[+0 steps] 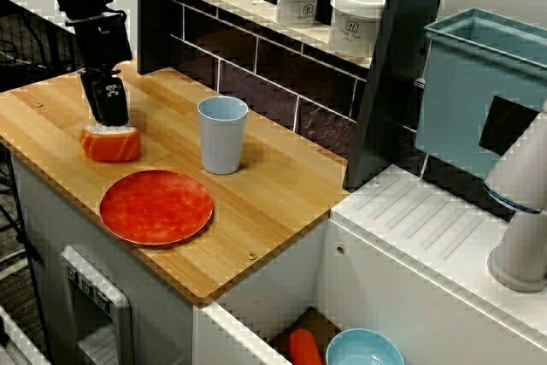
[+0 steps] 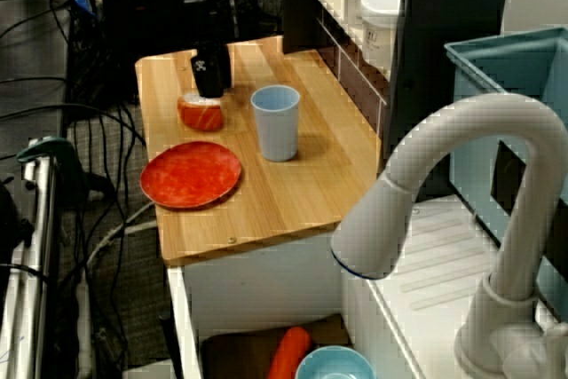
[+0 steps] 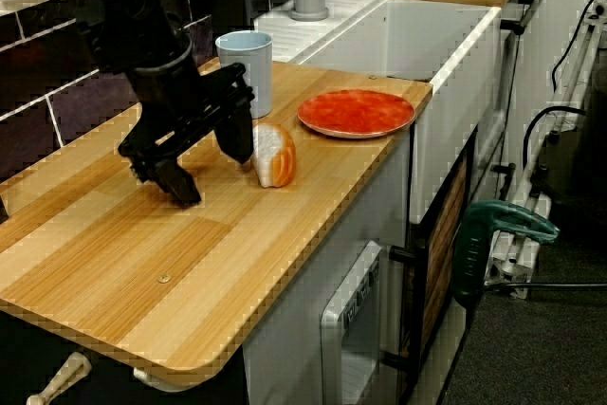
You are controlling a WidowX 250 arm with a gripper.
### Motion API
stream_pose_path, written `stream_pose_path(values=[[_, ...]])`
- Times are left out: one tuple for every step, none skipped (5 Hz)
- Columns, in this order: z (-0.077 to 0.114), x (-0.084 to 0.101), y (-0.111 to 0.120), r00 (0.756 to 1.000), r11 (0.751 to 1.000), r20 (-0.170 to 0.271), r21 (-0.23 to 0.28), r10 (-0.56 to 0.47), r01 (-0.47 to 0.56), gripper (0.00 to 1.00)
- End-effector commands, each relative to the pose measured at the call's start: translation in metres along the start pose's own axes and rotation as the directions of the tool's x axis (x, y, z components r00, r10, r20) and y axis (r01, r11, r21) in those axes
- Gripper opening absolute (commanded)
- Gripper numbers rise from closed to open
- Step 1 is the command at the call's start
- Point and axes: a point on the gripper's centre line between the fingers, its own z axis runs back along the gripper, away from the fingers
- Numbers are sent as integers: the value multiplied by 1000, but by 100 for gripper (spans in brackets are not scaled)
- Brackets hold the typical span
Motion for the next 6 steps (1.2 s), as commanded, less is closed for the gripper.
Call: stream_pose_path(values=[[24, 1, -17, 997, 996, 65, 78, -44, 39, 100], [26, -2, -22, 996, 996, 67, 78, -55, 50, 100], [27, -3, -27, 996, 996, 66, 72, -60, 55, 100], [27, -4, -29, 996, 996, 67, 70, -65, 60, 100], [22, -3, -27, 996, 996, 59, 72, -61, 56, 100], [17, -2, -24, 997, 996, 52, 74, -53, 49, 100]])
